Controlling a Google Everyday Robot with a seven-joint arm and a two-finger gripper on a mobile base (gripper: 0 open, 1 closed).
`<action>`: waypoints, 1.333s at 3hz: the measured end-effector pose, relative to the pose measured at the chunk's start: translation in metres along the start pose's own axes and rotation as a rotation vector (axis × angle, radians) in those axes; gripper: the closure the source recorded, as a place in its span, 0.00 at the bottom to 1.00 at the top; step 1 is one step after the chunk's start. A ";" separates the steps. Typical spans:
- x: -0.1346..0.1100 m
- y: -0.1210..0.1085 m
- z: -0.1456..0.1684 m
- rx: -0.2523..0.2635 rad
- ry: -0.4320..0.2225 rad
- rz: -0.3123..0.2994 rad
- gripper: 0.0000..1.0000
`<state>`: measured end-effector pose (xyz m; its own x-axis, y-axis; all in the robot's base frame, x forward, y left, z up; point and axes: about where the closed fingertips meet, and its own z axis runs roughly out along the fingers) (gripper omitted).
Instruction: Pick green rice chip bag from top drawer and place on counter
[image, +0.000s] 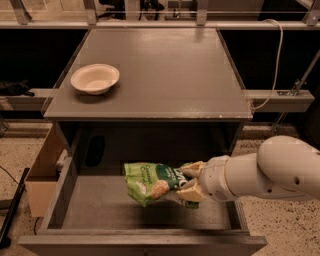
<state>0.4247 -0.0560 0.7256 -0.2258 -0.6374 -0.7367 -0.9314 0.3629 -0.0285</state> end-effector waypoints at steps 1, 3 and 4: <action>-0.033 -0.011 -0.041 0.016 0.012 -0.062 1.00; -0.130 -0.091 -0.116 0.040 0.086 -0.174 1.00; -0.161 -0.100 -0.130 0.073 0.042 -0.211 1.00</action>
Offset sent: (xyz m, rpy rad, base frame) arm 0.0687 -0.0439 0.2319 -0.1365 -0.1786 0.1013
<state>0.5170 -0.0777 0.9346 -0.0417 -0.7316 -0.6804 -0.9363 0.2663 -0.2290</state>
